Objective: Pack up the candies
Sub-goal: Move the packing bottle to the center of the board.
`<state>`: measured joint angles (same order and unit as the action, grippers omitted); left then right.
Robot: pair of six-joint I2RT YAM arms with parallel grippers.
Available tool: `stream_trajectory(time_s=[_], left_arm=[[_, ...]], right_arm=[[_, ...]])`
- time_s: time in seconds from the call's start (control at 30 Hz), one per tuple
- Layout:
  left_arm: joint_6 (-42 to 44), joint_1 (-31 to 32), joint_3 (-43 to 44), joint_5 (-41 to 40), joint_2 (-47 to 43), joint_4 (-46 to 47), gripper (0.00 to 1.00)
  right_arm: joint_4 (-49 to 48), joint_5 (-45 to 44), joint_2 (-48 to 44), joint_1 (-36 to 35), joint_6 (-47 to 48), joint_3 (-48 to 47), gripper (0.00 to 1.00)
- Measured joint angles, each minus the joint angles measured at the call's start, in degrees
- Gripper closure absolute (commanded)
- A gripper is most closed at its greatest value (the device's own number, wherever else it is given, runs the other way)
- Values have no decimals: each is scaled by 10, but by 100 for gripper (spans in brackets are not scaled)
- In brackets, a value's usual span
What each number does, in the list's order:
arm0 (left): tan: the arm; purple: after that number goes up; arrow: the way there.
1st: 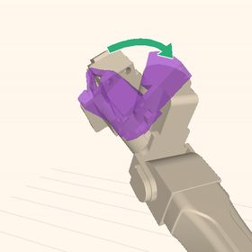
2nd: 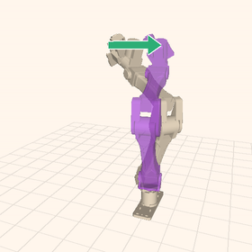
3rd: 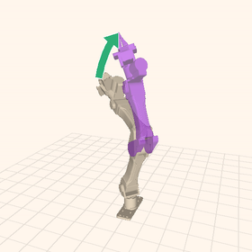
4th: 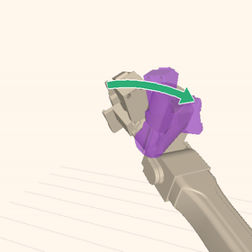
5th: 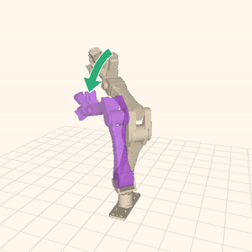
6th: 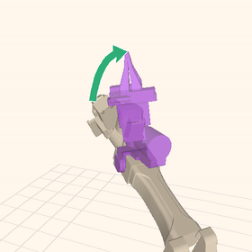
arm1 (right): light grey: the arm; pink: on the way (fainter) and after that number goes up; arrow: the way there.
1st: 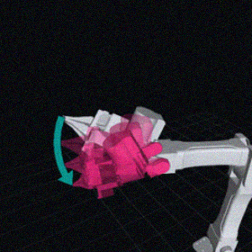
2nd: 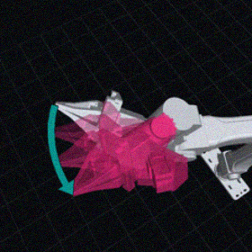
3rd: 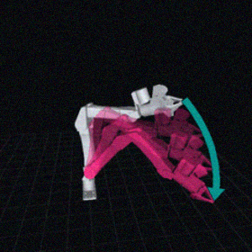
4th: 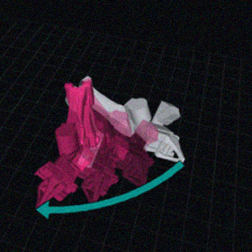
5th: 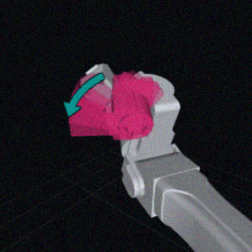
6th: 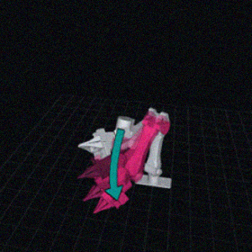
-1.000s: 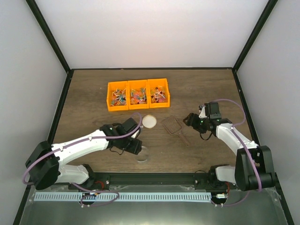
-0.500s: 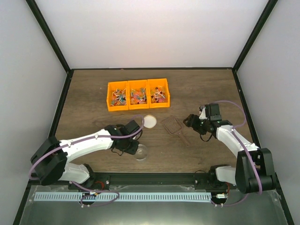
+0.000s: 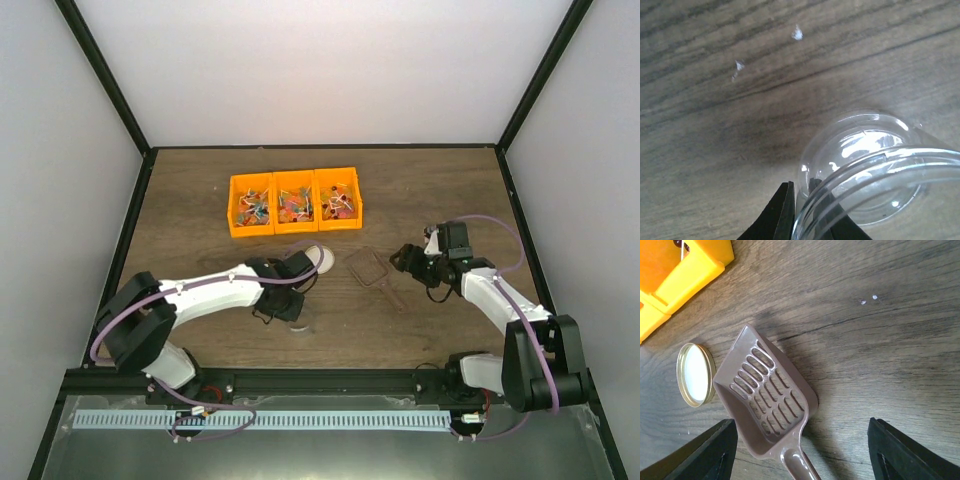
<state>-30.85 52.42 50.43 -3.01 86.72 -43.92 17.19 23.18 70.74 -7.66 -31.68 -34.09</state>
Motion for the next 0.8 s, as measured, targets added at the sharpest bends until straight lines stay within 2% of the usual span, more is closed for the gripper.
stream_trajectory(time_s=[0.33, 0.7, 0.8], left_arm=[[-2, -35, 29, -38, 42, -11, 88], [51, -171, 29, -44, 44, 8, 86], [68, -203, 34, -45, 56, 13, 81]], right_arm=[[-7, 9, 5, 0, 1, 4, 25], [-7, 11, 5, 0, 6, 4, 25], [-7, 12, 5, 0, 10, 4, 24]])
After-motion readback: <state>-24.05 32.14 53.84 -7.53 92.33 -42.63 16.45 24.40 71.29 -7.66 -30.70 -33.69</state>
